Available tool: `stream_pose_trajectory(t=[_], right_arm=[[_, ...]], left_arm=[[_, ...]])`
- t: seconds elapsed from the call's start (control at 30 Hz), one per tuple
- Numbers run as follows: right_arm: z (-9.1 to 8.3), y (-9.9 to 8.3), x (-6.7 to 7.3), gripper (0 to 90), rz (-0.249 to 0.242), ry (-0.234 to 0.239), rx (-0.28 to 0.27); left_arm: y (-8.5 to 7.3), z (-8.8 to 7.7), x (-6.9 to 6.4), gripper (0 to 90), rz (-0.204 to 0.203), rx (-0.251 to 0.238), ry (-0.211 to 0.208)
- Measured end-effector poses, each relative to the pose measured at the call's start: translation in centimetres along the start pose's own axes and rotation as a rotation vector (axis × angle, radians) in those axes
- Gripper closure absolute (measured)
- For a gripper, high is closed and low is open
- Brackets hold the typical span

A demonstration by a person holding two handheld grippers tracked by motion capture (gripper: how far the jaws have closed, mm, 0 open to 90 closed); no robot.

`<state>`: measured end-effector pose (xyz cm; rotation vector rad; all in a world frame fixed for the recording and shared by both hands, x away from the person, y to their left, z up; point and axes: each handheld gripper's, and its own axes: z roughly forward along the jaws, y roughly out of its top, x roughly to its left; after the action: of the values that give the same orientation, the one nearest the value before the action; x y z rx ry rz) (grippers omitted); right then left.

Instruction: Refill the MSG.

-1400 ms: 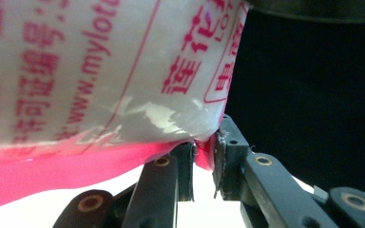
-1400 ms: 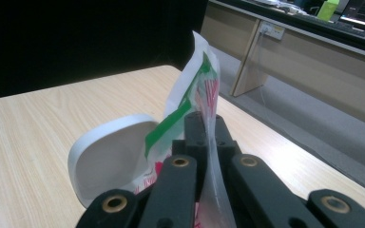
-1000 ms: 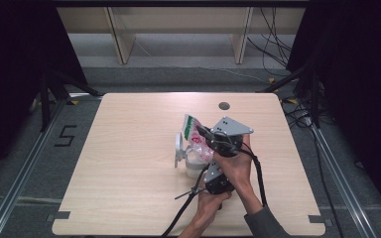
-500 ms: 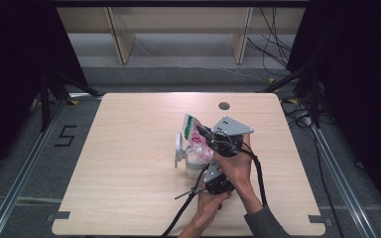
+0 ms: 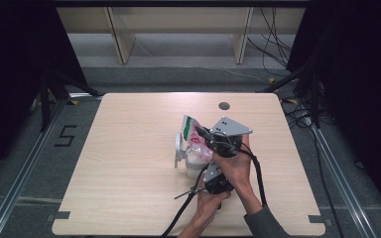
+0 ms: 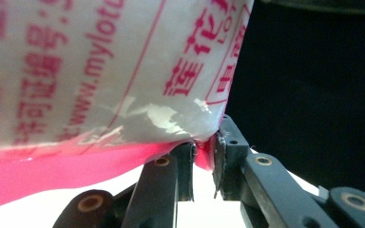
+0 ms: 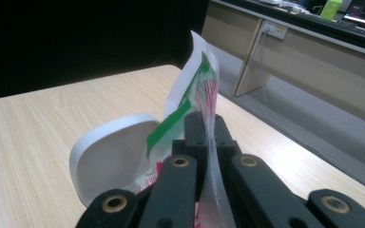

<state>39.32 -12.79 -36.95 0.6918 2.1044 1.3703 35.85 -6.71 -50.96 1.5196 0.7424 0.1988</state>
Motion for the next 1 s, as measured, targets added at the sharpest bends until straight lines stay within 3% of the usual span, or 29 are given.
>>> stream_pose_trajectory(t=[0.07, 0.1, 0.2, 0.27, 0.37, 0.47, 0.53, 0.6, 0.67, 0.7, 0.73, 0.77, 0.83, 0.93, 0.97, 1.0], right_arm=[[0.15, -0.05, -0.04, 90.0, -0.018, -0.015, -0.010], [0.10, -0.04, 0.01, 90.0, -0.007, -0.006, -0.003], [-0.11, 0.09, 0.04, 90.0, -0.001, 0.003, 0.000], [0.08, 0.04, -0.01, 90.0, -0.016, -0.015, -0.021], [0.21, -0.06, 0.20, 90.0, 0.004, 0.000, 0.011], [0.13, 0.01, 0.08, 90.0, -0.017, -0.003, -0.014], [0.04, 0.05, 0.20, 90.0, -0.002, 0.002, -0.002], [0.19, 0.02, 0.02, 90.0, -0.026, -0.006, -0.012], [0.21, -0.07, 0.13, 90.0, -0.001, 0.002, 0.015], [0.27, -0.10, 0.05, 90.0, -0.017, -0.006, 0.005], [0.21, -0.05, 0.16, 90.0, 0.001, 0.004, 0.014], [0.16, -0.03, 0.16, 90.0, 0.002, 0.004, 0.009], [0.14, 0.04, 0.12, 90.0, -0.015, -0.005, -0.011], [0.20, -0.04, 0.34, 90.0, -0.002, -0.013, 0.000], [0.37, -0.06, 0.17, 90.0, -0.030, -0.012, -0.010], [0.39, -0.10, 0.26, 90.0, -0.007, 0.005, 0.005]], left_arm=[[-0.03, 0.04, -0.10, 79.6, -0.017, -0.016, -0.005], [-0.03, -0.08, 0.25, 79.6, 0.028, 0.009, -0.017], [0.09, -0.11, 0.25, 79.6, 0.031, 0.012, -0.015], [0.00, 0.26, -0.12, 79.6, -0.036, -0.045, -0.021], [0.04, -0.02, 0.01, 79.6, 0.000, 0.000, 0.004], [0.05, -0.06, -0.05, 79.6, -0.009, -0.011, -0.001], [0.02, 0.12, -0.07, 79.6, -0.023, -0.033, -0.017], [-0.02, 0.18, -0.06, 79.6, -0.030, -0.037, -0.023], [0.03, -0.03, -0.03, 79.5, -0.012, -0.001, 0.003], [0.01, -0.05, 0.01, 79.5, -0.008, -0.003, -0.005], [-0.05, 0.10, -0.03, 79.5, -0.022, -0.032, -0.019], [0.03, -0.09, -0.10, 79.5, -0.014, -0.009, 0.002], [0.04, -0.14, -0.02, 79.5, -0.007, -0.008, -0.002], [-0.04, 0.16, -0.02, 79.5, -0.032, -0.042, -0.022], [-0.03, 0.12, -0.03, 79.5, -0.033, -0.035, -0.015], [-0.04, 0.12, -0.02, 79.5, -0.030, -0.034, -0.016]])
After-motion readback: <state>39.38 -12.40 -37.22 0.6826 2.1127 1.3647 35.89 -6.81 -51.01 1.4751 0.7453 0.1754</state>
